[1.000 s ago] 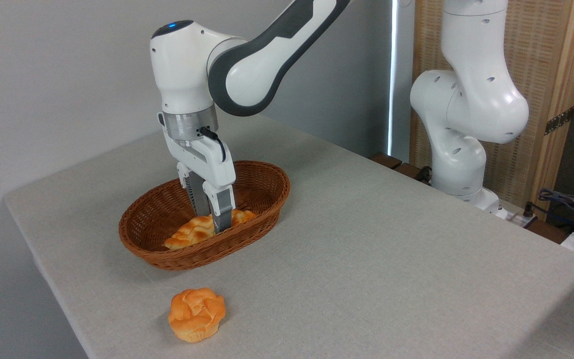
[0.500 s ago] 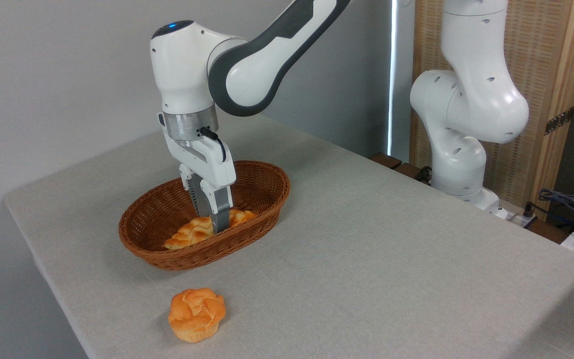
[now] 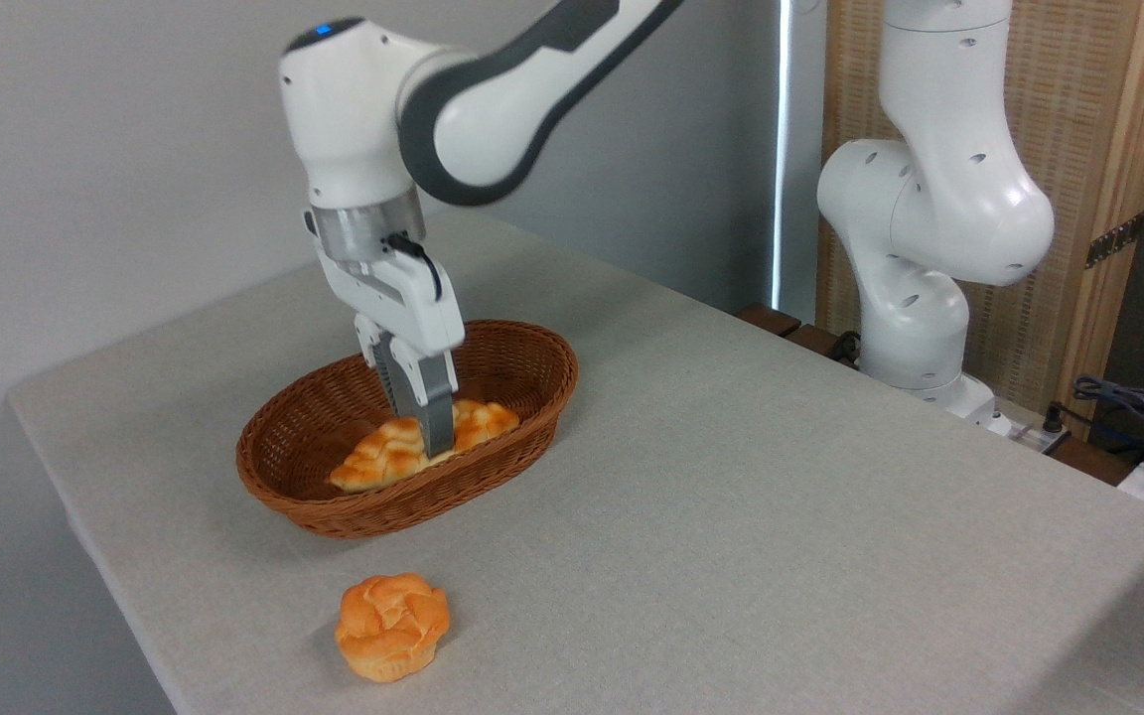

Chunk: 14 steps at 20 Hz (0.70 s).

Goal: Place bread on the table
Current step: 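Lift the braided loaf up out of the basket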

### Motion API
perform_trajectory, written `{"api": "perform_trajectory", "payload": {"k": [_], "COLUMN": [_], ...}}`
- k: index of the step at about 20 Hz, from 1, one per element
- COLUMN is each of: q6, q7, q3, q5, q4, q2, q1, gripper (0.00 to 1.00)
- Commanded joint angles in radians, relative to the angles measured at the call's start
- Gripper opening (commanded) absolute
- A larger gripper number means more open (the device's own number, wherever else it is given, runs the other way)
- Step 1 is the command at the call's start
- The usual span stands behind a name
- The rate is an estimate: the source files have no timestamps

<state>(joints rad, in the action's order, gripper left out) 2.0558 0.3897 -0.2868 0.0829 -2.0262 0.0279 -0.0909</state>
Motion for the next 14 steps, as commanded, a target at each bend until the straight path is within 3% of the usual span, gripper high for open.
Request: {"api": "perform_trajectory", "payload": {"k": [1, 5, 7, 14], "q6": [-0.152, -0.203, -0.247, -0.431], "q7": [0.044, 0.092, 0.136, 0.267], "q3": [0.012, 0.05, 0.063, 0.208], "q5": [-0.086, -0.152, -0.155, -0.129], "q4": [0.15, 0.182, 0.207, 0.302], "q2": [0.041, 0.04, 0.038, 0.018], "q1": [-0.003, 0.0, 0.0, 0.002], "gripper": [0.4, 0.4, 0.42, 0.41]}}
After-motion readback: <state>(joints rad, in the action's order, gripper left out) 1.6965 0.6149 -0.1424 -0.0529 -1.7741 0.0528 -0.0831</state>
